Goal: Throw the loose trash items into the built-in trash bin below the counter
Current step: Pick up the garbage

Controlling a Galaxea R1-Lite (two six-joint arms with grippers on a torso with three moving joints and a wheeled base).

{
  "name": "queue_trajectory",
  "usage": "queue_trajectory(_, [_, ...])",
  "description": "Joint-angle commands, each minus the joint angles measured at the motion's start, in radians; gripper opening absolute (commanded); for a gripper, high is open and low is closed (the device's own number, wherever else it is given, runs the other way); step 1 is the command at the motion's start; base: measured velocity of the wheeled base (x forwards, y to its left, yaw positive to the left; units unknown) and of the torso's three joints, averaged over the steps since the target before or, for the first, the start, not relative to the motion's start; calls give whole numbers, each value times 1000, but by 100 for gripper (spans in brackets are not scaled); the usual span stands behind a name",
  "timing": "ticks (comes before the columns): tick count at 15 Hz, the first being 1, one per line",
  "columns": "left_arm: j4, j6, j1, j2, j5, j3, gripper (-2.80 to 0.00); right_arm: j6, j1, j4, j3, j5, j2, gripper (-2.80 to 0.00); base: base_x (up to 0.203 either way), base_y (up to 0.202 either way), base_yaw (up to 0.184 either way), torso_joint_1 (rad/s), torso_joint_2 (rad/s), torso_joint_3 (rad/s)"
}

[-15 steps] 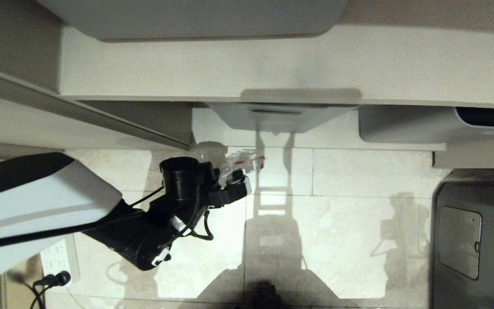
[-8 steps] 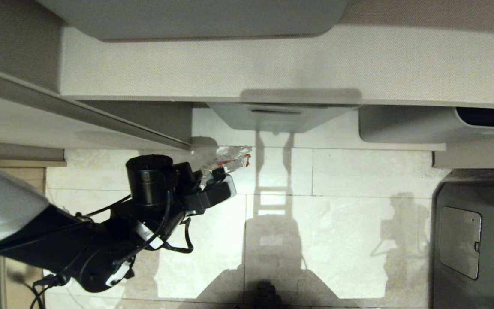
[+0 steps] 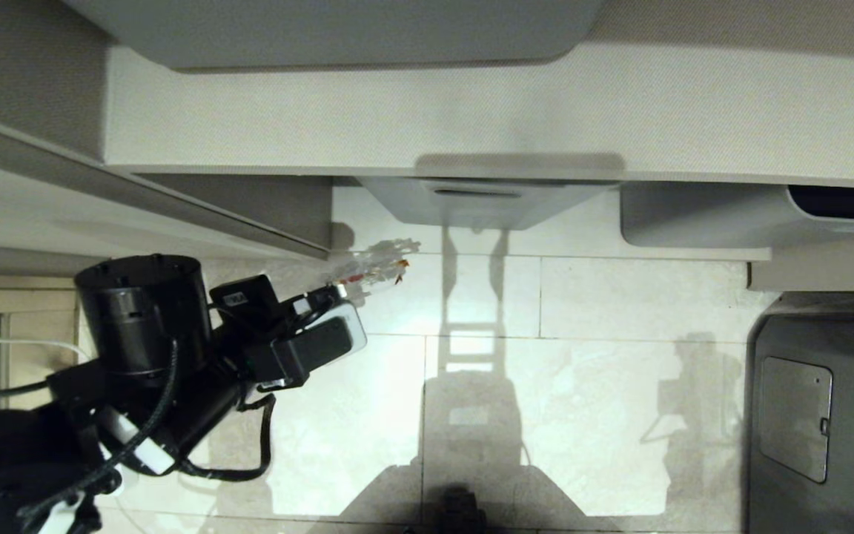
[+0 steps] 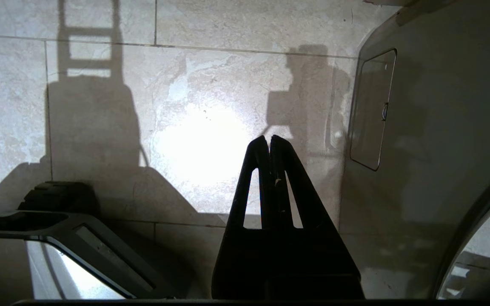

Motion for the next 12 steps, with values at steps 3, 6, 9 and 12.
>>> queue_trajectory(3, [-8,-14,-57,-85,4,63,-280,0,1,0,0,1,-2,-280,0,0,0,0,0,0])
queue_trajectory(6, [-15,-83,-57,-16,2,41,-280,0,0,0,0,1,-1,-280,0,0,0,0,0,0])
queue_trajectory(9, [-17,-166,-84,17,-29,56,-280,0,0,0,0,1,-2,-280,0,0,0,0,0,0])
queue_trajectory(12, [-21,-198,-102,30,-44,47,-280,0,0,0,0,1,-2,-280,0,0,0,0,0,0])
